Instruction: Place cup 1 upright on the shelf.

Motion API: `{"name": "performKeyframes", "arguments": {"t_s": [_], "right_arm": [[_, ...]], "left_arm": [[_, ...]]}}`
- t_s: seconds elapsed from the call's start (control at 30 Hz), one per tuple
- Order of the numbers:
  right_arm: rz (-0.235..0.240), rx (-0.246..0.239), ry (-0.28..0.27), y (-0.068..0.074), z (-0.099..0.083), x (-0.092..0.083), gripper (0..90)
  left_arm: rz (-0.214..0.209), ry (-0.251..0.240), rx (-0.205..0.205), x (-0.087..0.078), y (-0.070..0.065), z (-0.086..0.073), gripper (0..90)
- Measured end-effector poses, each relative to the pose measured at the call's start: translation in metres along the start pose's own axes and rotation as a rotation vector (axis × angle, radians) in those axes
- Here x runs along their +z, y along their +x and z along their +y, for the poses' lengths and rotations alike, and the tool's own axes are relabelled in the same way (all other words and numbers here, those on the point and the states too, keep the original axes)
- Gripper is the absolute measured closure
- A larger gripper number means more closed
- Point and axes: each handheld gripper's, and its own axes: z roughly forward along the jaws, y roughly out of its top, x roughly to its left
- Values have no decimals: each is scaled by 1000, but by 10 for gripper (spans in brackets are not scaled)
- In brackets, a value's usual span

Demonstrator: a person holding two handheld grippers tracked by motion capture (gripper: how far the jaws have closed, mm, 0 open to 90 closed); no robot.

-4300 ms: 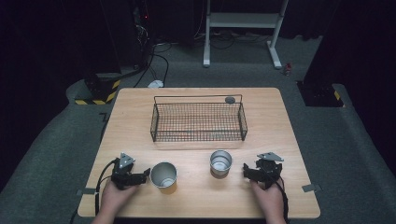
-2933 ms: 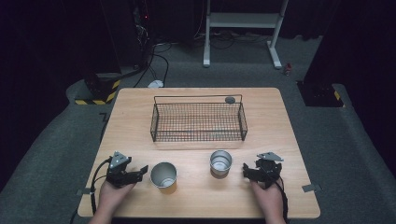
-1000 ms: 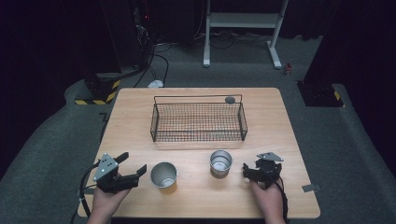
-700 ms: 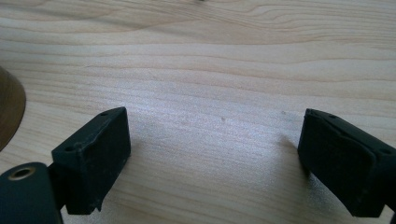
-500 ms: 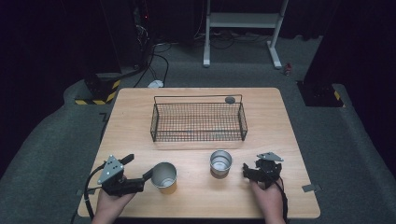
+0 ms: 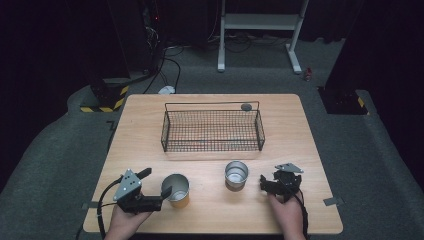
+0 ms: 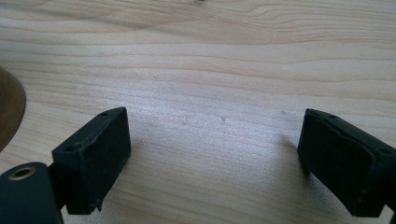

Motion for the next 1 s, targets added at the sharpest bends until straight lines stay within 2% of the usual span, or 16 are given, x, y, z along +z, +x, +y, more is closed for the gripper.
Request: {"name": "performKeyframes", "arguments": {"t_s": [0.57,0.77,1.0], "right_arm": [[0,-1,-1,0,0,0,96],[0,-1,-1,0,0,0,96],[0,1,0,0,0,0,96]], "left_arm": [[-64,-6,7,9,-12,0,7],[-74,-2,24,12,-17,-1,1],[-92,6,26,17,-21,-3,1]]}}
